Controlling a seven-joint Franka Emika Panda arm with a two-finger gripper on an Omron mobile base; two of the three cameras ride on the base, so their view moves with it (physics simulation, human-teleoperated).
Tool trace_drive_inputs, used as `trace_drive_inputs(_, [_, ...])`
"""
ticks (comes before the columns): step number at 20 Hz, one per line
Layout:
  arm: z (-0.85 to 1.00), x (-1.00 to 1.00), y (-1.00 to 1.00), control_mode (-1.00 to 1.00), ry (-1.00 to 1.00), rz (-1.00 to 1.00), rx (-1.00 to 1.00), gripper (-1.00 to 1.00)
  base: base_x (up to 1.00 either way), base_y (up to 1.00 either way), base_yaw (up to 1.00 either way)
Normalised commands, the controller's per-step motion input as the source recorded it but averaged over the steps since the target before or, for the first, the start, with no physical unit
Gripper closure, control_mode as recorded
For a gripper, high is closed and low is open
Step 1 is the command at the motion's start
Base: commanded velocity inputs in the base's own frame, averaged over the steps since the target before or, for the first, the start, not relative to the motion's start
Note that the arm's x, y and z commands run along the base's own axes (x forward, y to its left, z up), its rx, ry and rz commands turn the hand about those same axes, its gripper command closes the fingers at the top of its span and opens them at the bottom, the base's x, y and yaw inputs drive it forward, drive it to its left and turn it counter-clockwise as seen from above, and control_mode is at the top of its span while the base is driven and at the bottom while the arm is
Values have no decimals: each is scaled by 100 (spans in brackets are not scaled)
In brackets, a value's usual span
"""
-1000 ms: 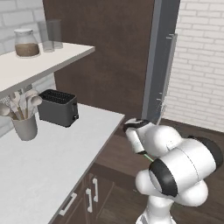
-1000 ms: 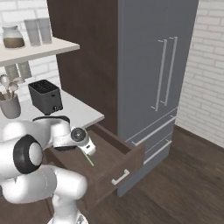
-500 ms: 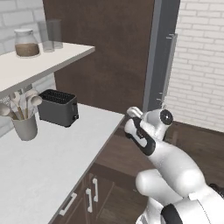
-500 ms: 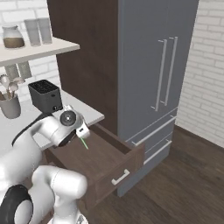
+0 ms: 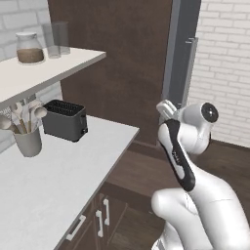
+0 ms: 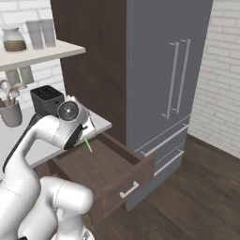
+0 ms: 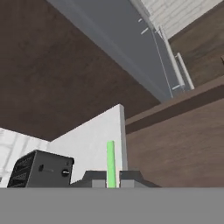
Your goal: Take a straw from the drawer in front and place it inside the glass cup on the dining counter.
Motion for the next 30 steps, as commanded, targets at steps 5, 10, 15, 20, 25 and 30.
trace_drive_inputs(5, [88, -77, 1, -100, 8, -21, 4, 100, 0, 0, 0])
trace_drive_inputs(10, [10, -78, 1, -100, -10, -44, 8, 100, 0, 0, 0])
trace_drive_inputs(15, [-30, -32, 0, -100, -37, -37, 10, 100, 0, 0, 0])
trace_drive_inputs(20, [-24, 1, -21, -100, -28, -12, 15, 100, 0, 0, 0])
trace_drive_inputs(25, [-16, 0, -27, -100, -14, -1, 14, 100, 0, 0, 0])
trace_drive_inputs(30, [-29, -7, -12, -100, 0, 0, 1, 100, 0, 0, 0])
